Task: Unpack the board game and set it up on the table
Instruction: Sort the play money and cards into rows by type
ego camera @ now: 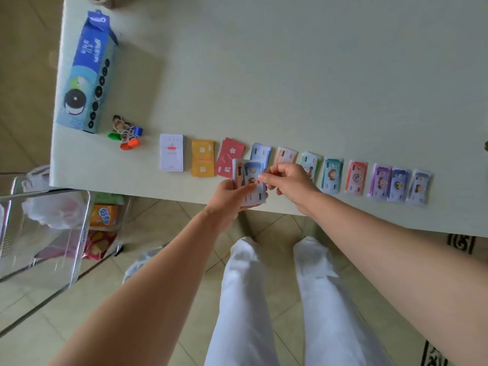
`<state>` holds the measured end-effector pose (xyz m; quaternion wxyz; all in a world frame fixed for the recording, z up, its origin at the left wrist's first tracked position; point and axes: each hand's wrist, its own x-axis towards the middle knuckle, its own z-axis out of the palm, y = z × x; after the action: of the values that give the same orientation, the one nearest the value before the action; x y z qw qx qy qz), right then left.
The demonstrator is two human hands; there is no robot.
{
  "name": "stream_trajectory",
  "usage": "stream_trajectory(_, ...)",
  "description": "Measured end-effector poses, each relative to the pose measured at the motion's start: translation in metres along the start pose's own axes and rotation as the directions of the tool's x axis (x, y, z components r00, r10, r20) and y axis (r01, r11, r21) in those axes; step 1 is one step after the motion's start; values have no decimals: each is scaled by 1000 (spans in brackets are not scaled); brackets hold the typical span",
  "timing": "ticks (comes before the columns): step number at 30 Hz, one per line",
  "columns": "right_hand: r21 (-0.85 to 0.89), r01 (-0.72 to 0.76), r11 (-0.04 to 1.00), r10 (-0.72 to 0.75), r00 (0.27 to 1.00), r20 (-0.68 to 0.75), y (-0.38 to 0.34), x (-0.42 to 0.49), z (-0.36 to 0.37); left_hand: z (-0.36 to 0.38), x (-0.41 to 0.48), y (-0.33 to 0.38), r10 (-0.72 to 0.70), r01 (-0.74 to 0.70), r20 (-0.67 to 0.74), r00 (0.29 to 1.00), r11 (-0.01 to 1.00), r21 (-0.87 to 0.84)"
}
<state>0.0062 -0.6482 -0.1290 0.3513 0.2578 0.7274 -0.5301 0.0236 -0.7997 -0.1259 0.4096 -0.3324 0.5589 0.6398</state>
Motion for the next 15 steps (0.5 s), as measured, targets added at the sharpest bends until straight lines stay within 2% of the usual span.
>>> stream_trajectory(6, 84, -24, 996, 38, 986, -164, 1, 19, 17, -13, 12, 4, 55, -57, -72, 996, 998, -18)
stream_trajectory(9, 147, -56, 988, 92, 965, -247, 4, 37, 17, -21, 22, 5, 150, -135, -205, 967, 987, 84)
stream_trajectory(12, 122, -77, 990, 111, 945, -307, 8, 57, 16, -29, 38, 3, 188, -155, -297, 936, 979, 131)
stream_trajectory(15, 12, -113, 994, 109, 918, -380, 15, 77, 15, -33, 49, 4, 193, -155, -292, 937, 977, 148)
